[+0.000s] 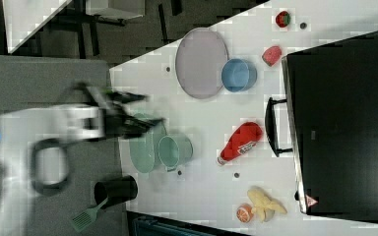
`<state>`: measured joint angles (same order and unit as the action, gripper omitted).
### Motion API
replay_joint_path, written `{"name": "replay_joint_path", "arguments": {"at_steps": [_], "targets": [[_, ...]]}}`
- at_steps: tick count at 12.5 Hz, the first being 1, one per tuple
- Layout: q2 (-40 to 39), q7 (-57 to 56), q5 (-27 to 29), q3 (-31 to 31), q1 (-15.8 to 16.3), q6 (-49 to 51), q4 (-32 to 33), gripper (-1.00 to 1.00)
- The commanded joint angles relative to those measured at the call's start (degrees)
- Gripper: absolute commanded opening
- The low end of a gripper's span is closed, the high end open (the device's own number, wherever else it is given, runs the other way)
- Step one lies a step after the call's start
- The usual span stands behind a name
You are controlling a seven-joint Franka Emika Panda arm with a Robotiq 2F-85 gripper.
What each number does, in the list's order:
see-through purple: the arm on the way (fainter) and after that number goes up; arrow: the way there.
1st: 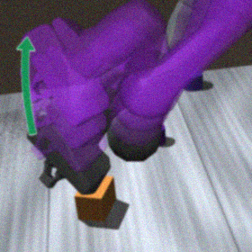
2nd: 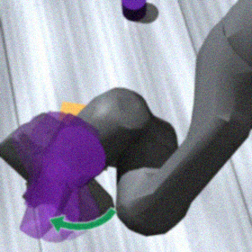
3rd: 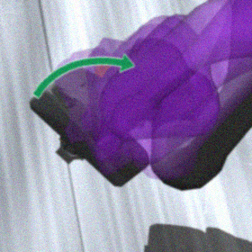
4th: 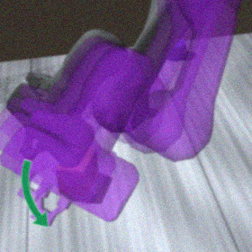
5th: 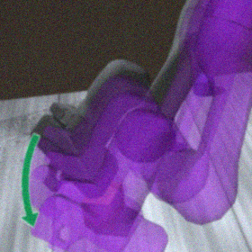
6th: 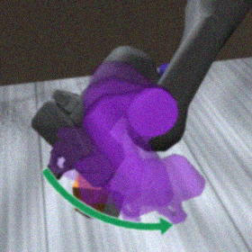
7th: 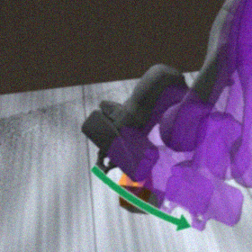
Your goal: Pick Ketchup from oven and place it on table.
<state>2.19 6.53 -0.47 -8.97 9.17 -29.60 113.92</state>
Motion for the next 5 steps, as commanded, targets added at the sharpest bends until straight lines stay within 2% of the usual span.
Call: {"name": "replay_joint_path", "arguments": {"at_steps": [1, 5], "targets": [[2.73, 2.78, -0.10, -0.62, -0.09, 10.99, -8.82, 1.00], [3.09, 2.75, -0.15, -0.62, -0.10, 25.86, -17.65, 1.00]]}}
